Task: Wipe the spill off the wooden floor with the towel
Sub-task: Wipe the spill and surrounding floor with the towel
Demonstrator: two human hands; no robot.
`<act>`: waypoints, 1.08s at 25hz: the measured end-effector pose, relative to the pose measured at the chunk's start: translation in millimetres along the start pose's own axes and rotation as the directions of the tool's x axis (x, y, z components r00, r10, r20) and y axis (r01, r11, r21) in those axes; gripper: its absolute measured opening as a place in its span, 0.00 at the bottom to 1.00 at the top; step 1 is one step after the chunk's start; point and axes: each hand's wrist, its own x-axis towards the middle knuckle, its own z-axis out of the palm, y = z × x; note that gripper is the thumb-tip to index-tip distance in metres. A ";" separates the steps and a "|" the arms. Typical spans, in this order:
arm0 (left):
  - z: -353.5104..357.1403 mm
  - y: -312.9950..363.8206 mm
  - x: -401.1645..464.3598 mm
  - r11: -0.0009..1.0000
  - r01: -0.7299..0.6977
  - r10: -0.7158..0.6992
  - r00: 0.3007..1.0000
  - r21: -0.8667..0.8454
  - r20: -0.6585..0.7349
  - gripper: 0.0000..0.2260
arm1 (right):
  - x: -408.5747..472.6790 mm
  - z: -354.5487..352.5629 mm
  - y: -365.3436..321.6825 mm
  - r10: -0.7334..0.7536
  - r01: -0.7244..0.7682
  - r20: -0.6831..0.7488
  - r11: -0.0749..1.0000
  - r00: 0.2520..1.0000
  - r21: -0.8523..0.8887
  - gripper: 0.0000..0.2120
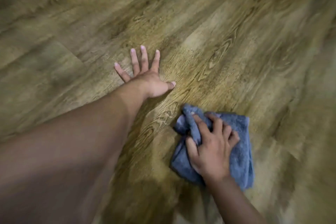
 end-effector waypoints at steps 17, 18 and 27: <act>-13.0 1.7 -3.1 0.999 0.005 -0.015 0.978 0.045 0.207 0.49 | 321.4 14.7 25.1 0.122 -0.125 -0.075 0.991 0.990 -0.039 0.27; -11.3 0.5 -3.0 0.999 0.001 -0.010 0.981 0.044 0.196 0.49 | 328.6 15.2 27.2 0.116 -0.119 -0.074 0.992 0.990 -0.040 0.27; -1.3 -2.8 -3.1 0.999 0.004 -0.006 0.998 0.036 0.062 0.51 | 272.9 10.2 18.6 0.060 -0.063 -0.048 0.997 0.997 -0.054 0.26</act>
